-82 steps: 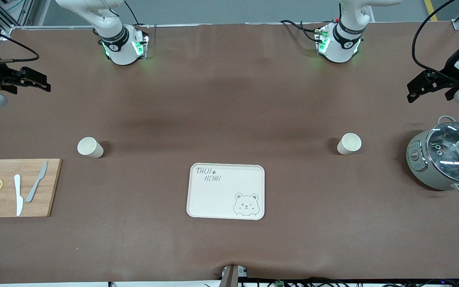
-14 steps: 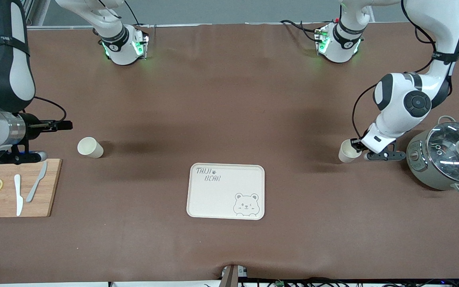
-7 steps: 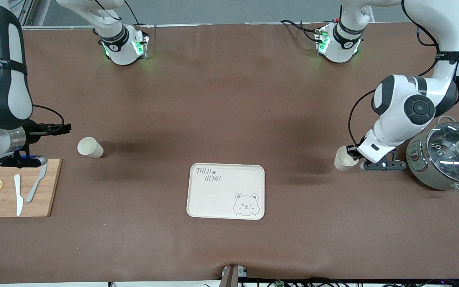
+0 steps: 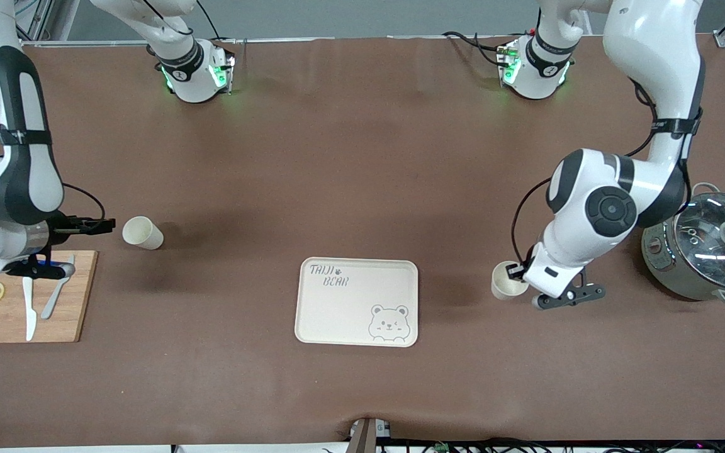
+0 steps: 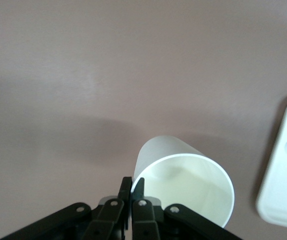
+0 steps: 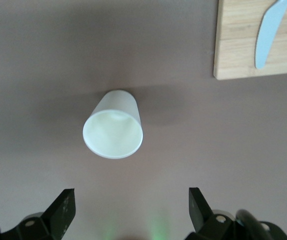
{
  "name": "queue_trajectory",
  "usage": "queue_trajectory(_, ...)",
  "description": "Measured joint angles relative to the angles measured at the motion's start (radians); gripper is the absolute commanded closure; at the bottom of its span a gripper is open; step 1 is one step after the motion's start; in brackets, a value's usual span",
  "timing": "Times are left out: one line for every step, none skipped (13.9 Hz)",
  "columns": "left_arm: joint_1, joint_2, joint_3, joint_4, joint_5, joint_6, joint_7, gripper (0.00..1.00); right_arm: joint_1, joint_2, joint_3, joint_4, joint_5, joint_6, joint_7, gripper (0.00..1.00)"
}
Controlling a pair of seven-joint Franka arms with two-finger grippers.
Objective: Place white IKEA cup upright on tray with both arms
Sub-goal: 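Lift the cup with the left gripper while the right gripper grasps the other cup, then set the cup upright on the tray while the right gripper lifts its cup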
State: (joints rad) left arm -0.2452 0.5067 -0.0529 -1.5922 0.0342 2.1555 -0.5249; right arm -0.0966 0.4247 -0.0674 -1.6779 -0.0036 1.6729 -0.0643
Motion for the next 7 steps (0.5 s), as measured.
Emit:
queue_trajectory(-0.009,0.019,0.000,0.027,-0.022,-0.002,-0.028,1.00,0.000,-0.008,0.001,-0.033,0.000,0.064,0.000,0.00)
queue_trajectory(-0.019,0.034,0.000,0.046,-0.043,-0.003,-0.058,1.00,0.000,-0.024,0.002,-0.075,0.000,0.136,0.000,0.00)
queue_trajectory(-0.030,0.046,-0.001,0.064,-0.057,-0.003,-0.096,1.00,0.000,-0.045,0.002,-0.126,0.000,0.203,0.000,0.00)
queue_trajectory(-0.044,0.060,-0.001,0.084,-0.061,-0.003,-0.140,1.00,0.000,-0.067,0.003,-0.175,0.000,0.251,0.000,0.09)
queue_trajectory(-0.063,0.076,-0.002,0.107,-0.062,-0.004,-0.191,1.00,0.000,-0.087,0.003,-0.217,0.000,0.278,0.000,0.10)
queue_trajectory(-0.085,0.096,-0.002,0.132,-0.062,-0.004,-0.243,1.00,0.000,-0.102,0.003,-0.250,0.000,0.290,0.001,0.12)
queue_trajectory(-0.109,0.121,-0.003,0.160,-0.062,-0.004,-0.296,1.00,0.000,-0.112,0.003,-0.279,0.000,0.303,0.001,0.13)
